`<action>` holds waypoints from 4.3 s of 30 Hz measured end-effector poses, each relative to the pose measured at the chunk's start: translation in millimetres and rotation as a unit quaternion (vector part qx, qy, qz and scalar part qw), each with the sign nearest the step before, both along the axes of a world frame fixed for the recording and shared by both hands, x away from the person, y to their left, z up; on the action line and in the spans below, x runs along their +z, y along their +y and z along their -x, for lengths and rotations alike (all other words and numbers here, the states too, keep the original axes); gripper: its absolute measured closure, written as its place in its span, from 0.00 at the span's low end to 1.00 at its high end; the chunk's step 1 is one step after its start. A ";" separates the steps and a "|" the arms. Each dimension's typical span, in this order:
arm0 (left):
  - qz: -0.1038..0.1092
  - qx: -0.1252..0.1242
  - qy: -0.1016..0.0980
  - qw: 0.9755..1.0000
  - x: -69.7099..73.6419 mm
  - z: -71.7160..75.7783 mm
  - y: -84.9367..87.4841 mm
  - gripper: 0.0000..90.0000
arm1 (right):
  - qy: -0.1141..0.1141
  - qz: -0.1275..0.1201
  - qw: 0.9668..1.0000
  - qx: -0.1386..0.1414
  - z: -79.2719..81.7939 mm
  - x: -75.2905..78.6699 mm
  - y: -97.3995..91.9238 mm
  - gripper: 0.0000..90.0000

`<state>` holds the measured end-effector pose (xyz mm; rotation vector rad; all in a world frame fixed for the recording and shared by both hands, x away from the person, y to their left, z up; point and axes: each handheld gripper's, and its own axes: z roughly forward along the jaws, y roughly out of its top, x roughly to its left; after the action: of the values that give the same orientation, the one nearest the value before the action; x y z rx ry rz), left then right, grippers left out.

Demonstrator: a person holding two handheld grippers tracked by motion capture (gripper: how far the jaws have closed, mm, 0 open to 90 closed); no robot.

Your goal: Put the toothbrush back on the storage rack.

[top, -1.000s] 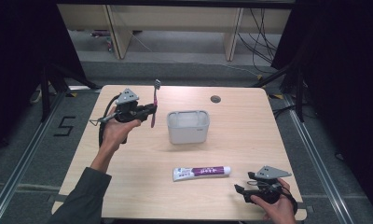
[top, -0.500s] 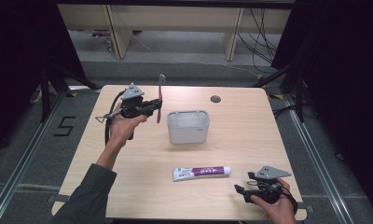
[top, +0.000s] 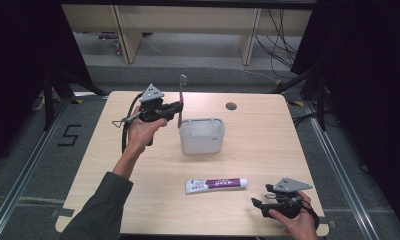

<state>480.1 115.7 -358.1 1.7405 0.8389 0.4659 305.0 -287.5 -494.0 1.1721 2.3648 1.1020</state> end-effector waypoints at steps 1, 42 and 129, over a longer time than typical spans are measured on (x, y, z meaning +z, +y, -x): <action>0.001 0.001 0.001 1.000 -0.6 -1.0 -2.0 0.92 | 0.000 0.001 1.000 0.000 0.1 0.1 0.1 0.28; 0.002 0.029 0.030 0.999 -61.2 -22.0 -7.1 0.92 | -0.006 0.009 1.000 0.012 -0.1 -1.0 2.3 0.28; -0.060 0.048 0.050 0.996 -95.7 67.6 50.5 0.28 | -0.004 0.002 1.000 0.007 -0.2 -0.6 1.1 0.29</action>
<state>412.5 166.2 -453.8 1.8507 0.9870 0.5060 305.3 -286.3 -494.6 1.1501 2.3722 1.1042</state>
